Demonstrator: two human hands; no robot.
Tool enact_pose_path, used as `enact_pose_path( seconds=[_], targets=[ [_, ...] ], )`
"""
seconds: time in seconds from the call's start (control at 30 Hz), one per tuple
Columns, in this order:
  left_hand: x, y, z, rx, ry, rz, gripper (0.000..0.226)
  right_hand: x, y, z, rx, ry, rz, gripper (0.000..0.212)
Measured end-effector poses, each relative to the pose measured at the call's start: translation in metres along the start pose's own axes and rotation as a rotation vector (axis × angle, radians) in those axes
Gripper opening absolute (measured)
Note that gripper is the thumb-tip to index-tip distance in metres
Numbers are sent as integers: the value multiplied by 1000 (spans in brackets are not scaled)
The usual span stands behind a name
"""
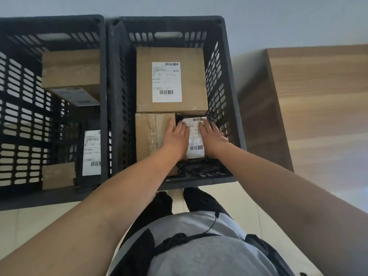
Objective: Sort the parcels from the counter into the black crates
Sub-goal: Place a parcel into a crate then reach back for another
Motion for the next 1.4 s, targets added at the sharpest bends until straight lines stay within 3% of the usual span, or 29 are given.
enact_pose_path(
  seconds=[0.1,0.27,0.4,0.5,0.57,0.77,1.03,1.1,1.23,1.4],
  targets=[
    [-2,13,2,77,131,4,97,3,15,0,2,-37,32,96],
    [-26,57,13,105,713,-132,55,-16,56,3,102,-336,-14,49],
    [-27,92,19,70,1134,-170,51,-27,103,2,184,-786,-283,43],
    [-18,111,23,102,1394,-207,36,-22,142,-2,269,-1054,-521,27],
    [-15,122,26,96,1509,-262,29,-14,165,-4,335,-1204,-595,19],
    [-30,143,9,204,1444,-339,27,-8,203,-6,410,-1443,-725,16],
    [-53,171,-74,363,1487,-217,25,-8,241,-31,359,-1589,-833,16],
    [-58,174,-95,365,1516,-190,24,-3,250,-46,360,-1603,-837,17],
    [-87,174,-137,354,1423,-296,24,14,274,-91,310,-1674,-855,19],
    [-131,164,-209,287,1466,-341,23,47,327,-178,300,-1869,-915,17]
  ],
)
Point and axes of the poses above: each hand's wrist, its own y-axis away from the middle knuckle, its own x-axis out of the palm, z = x × y, the point moved 4 cm from there along -y, towards the middle knuckle, and after that the axes turned 4 degrees about y, right-handed, at the moved point
